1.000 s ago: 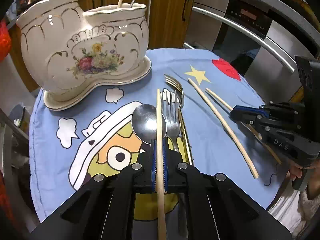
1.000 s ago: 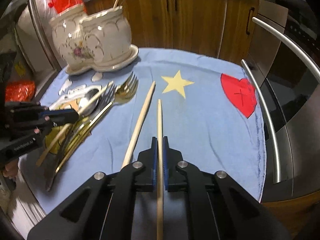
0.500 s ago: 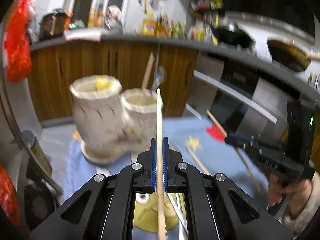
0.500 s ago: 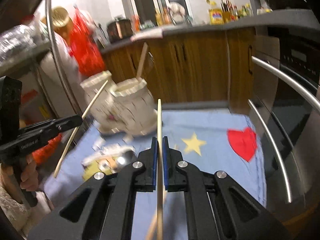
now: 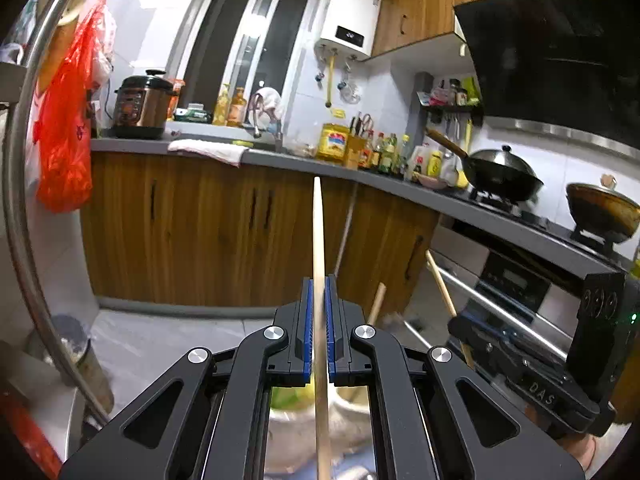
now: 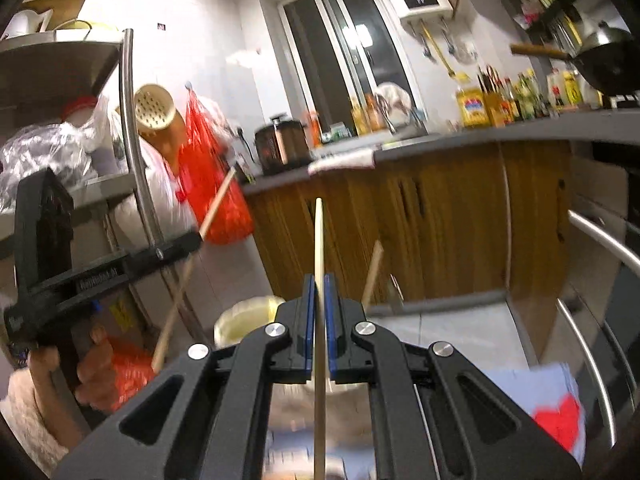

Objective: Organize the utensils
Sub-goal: 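Lift both chopsticks upright and carry them over the ceramic holder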

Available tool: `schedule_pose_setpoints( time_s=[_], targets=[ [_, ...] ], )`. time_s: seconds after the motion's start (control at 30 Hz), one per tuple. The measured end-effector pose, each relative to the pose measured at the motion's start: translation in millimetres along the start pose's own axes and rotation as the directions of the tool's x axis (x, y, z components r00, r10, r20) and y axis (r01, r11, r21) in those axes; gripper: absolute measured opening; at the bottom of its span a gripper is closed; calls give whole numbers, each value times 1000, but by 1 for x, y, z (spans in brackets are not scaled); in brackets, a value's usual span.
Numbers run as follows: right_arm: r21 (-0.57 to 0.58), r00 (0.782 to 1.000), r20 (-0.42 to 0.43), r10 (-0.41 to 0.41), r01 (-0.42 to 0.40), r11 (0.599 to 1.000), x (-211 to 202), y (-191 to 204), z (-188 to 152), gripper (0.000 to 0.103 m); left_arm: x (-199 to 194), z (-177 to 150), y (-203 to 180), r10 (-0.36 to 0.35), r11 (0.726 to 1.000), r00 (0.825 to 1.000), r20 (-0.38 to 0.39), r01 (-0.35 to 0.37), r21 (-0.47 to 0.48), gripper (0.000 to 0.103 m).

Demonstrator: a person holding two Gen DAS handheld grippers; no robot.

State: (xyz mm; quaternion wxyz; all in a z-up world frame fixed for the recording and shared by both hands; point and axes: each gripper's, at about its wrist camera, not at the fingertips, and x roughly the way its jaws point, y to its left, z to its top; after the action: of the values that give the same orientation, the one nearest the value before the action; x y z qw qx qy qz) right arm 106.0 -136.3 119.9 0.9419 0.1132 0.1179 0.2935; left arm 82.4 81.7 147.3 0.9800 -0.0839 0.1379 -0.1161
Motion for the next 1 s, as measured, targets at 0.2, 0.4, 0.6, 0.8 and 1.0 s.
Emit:
schedule_pose_setpoints(
  time_s=[0.2, 0.4, 0.6, 0.8, 1.0],
  targets=[
    [43, 997, 73, -26, 23, 999, 44, -2, 15, 5, 30, 7, 17, 21, 1000, 1000, 18, -21, -23, 6],
    [40, 993, 101, -66, 62, 997, 75, -10, 13, 5, 52, 4, 25, 49, 999, 998, 30, -49, -21, 6],
    [74, 992, 96, -81, 74, 995, 89, -29, 0, 5, 57, -5, 26, 78, 997, 994, 70, -79, 12, 6],
    [87, 990, 94, -102, 94, 992, 97, -36, -12, 5, 63, -11, 33, 83, 996, 994, 66, -84, 10, 6],
    [64, 989, 90, -120, 114, 991, 100, -31, -21, 5, 66, -17, 36, 79, 997, 995, 65, -80, 10, 6]
  ],
)
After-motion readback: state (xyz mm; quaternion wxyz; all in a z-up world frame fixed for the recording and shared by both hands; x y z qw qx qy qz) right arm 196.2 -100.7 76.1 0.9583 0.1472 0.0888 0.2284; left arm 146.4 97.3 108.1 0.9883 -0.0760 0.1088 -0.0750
